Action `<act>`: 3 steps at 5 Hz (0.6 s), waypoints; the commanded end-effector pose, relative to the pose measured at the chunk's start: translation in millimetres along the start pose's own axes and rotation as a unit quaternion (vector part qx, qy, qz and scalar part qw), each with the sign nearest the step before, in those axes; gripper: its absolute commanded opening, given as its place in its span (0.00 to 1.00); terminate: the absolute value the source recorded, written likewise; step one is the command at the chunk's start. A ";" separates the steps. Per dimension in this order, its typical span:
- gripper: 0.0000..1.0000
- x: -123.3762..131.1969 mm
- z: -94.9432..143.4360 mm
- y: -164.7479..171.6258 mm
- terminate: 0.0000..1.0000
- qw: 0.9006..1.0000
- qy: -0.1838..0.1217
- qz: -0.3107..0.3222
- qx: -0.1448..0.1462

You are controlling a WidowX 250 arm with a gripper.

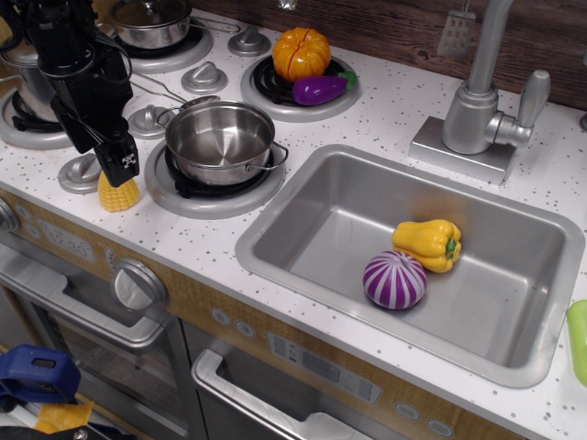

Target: Put corn in pan which is on stove

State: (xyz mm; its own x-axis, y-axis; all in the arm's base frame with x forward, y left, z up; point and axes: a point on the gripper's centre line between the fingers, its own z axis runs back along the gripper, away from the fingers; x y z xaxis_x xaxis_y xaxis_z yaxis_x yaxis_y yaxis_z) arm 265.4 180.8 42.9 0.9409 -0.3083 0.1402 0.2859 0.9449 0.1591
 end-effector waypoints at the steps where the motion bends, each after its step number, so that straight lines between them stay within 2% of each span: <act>1: 1.00 0.0 0.0 0.0 0.00 1.000 0.000 0.000 0.000; 3: 1.00 -1.8 -16.8 4.4 0.00 1.000 -0.007 -0.002 -0.019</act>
State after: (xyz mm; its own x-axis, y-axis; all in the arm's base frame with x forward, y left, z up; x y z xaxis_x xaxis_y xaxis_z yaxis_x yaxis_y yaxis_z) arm 264.5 178.8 12.7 0.9421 -0.3086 0.1313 0.2999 0.9504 0.0819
